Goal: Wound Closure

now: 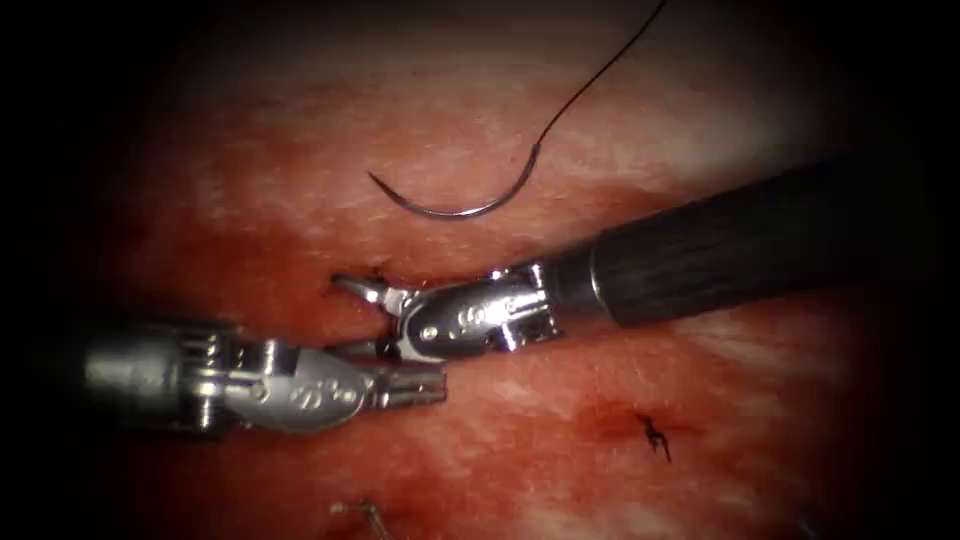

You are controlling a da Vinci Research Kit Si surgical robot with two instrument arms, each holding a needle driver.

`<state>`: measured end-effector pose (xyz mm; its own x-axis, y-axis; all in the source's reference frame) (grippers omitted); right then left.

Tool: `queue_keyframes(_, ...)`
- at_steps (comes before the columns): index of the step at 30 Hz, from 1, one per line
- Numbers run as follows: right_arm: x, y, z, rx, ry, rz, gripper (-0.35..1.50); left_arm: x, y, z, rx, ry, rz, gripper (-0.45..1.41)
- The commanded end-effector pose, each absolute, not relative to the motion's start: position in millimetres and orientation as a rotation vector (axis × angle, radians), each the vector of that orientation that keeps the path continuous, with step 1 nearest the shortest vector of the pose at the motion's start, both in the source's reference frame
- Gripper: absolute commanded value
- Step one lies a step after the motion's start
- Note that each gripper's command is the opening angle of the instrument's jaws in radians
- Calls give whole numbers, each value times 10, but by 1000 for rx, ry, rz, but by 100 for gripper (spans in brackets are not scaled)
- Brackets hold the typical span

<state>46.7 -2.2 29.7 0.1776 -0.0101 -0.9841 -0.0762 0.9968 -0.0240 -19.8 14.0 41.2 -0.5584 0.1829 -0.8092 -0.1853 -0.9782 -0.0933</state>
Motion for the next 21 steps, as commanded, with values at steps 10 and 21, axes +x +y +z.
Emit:
queue_keyframes(10,478,-25,316,-72,1374,36,124,-203,135,412,-1357,-5,2601,-45)
queue_keyframes(21,474,-25,318,9,1370,-43,-35,-200,135,411,-1359,-7,2601,-45)
